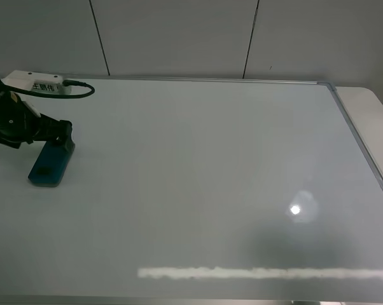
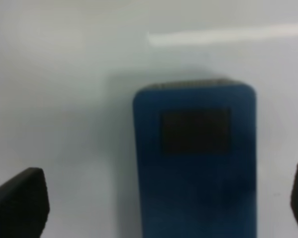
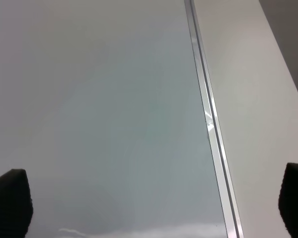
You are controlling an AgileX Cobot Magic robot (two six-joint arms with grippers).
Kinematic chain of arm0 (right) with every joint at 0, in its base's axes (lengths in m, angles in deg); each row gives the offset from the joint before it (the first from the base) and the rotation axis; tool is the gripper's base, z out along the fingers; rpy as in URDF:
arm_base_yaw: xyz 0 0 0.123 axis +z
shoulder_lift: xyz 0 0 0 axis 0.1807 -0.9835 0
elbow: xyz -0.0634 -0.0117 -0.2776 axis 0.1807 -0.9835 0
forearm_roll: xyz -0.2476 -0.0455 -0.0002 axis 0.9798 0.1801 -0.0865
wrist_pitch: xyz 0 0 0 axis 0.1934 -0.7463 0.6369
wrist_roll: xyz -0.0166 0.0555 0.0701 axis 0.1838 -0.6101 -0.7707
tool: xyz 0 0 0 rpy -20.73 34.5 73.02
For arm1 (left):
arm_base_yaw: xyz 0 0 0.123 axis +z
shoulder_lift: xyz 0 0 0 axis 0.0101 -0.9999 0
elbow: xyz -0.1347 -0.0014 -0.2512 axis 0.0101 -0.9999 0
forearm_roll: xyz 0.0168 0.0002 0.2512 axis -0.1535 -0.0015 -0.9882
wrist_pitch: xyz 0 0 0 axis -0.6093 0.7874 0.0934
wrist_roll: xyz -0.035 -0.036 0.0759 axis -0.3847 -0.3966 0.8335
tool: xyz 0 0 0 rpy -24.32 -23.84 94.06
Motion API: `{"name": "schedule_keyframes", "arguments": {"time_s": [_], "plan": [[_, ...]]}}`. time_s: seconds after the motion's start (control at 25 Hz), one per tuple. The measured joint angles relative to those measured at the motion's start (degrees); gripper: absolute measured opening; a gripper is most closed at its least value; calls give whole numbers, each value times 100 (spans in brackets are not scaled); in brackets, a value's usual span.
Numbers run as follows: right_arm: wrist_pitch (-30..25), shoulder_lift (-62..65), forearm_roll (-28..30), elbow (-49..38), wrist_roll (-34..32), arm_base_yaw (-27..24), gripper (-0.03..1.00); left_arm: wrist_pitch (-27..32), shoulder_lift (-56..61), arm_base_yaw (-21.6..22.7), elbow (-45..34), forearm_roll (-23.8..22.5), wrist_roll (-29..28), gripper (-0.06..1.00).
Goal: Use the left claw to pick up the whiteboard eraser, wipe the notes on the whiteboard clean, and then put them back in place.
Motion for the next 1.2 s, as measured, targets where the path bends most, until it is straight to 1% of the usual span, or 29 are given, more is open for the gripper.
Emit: {"name": "schedule_keyframes", "arguments": {"time_s": [0.12, 0.36, 0.64, 0.88, 1.04, 1.12, 1.2], "plan": [[0, 0, 0, 0, 0, 0, 99, 287, 619, 0, 0, 0, 20, 99], [0, 0, 0, 0, 0, 0, 99, 1247, 2504, 0, 0, -36, 20, 99], [0, 0, 0, 0, 0, 0, 99, 2025, 4912, 0, 0, -378, 23, 99], [0, 0, 0, 0, 0, 0, 99, 2552, 6760, 0, 0, -673, 37, 99], [0, 0, 0, 0, 0, 0, 99, 2964, 7680, 0, 0, -704, 42, 99], [0, 0, 0, 0, 0, 0, 99, 3287, 7994, 0, 0, -712, 50, 99], [0, 0, 0, 0, 0, 0, 99, 3783, 8230, 0, 0, -712, 70, 99]]}}
